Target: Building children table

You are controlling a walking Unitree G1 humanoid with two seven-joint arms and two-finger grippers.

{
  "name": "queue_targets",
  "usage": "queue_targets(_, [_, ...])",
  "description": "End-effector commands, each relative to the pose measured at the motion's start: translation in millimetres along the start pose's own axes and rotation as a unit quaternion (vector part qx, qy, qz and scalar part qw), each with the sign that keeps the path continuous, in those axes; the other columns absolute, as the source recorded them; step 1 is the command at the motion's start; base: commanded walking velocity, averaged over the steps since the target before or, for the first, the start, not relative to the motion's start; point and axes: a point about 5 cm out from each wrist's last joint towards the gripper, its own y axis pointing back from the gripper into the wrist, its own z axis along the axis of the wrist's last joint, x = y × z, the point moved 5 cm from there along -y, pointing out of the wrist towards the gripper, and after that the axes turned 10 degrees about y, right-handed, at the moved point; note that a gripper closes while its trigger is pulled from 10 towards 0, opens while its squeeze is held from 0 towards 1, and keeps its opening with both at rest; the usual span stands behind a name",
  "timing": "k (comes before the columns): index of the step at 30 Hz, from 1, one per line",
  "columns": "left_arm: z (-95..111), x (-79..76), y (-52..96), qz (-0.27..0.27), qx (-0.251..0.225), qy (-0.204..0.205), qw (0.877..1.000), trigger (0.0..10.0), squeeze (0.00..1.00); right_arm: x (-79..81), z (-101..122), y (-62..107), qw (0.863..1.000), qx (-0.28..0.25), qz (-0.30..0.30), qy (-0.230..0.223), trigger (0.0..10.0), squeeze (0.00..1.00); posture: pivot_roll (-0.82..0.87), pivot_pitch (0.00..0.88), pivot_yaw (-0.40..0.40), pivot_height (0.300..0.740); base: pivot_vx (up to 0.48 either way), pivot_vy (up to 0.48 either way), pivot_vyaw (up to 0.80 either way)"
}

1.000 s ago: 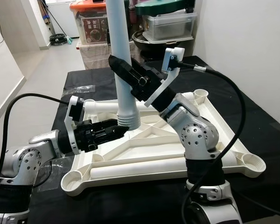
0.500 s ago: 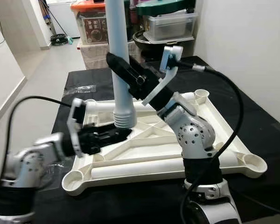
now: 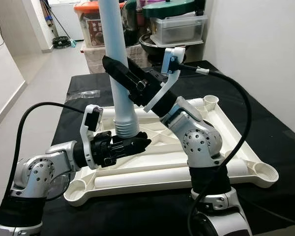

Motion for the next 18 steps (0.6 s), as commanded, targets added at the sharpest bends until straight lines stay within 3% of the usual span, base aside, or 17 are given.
queue_targets(1, [14,-8.6,-0.4,-0.005,-0.008,-0.045,0.999,10.0,0.0,11.2,-22,-0.4,0.999,0.022,0.014,-0.039,0.0,0.0,-0.03,0.0,0.024,0.74,0.0,0.0,0.0])
queue_targets(4, [21,0.4,7.9,0.031,-0.017,-0.063,0.997,10.0,0.0,12.6,-19,3.1,0.999,0.025,0.025,-0.04,0.0,0.0,-0.02,0.0,0.022,0.74,0.0,0.0,0.0])
queue_targets(10, [29,4.2,14.0,0.05,-0.028,-0.078,0.995,9.5,0.0,16.5,-18,5.8,0.998,0.026,0.037,-0.043,0.0,0.0,-0.02,0.0,0.022,0.74,0.0,0.0,0.0])
queue_targets(11, [30,4.8,14.3,0.052,-0.027,-0.081,0.995,8.3,0.0,17.2,-18,6.1,0.998,0.027,0.039,-0.043,0.0,0.0,-0.02,0.0,0.021,0.74,0.0,0.0,0.0])
queue_targets(12, [29,6.2,13.8,0.056,-0.025,-0.085,0.994,5.6,0.0,17.9,-18,6.1,0.998,0.026,0.04,-0.043,0.0,0.0,-0.03,0.0,0.023,0.74,0.0,0.0,0.0])
queue_targets(13, [29,6.2,13.8,0.056,-0.025,-0.085,0.994,5.6,0.0,17.9,-18,6.1,0.998,0.026,0.04,-0.043,0.0,0.0,-0.03,0.0,0.023,0.74,0.0,0.0,0.0])
queue_targets(14, [28,6.3,12.5,0.054,-0.024,-0.087,0.994,0.0,0.0,18.4,-18,5.7,0.998,0.026,0.042,-0.042,0.0,0.0,-0.02,0.0,0.023,0.74,0.0,0.0,0.0])
queue_targets(18, [29,1.6,8.2,0.041,-0.032,-0.1,0.994,0.0,0.0,18.6,-18,5.2,0.998,0.027,0.042,-0.04,0.0,0.0,-0.03,0.0,0.022,0.74,0.0,0.0,0.0])
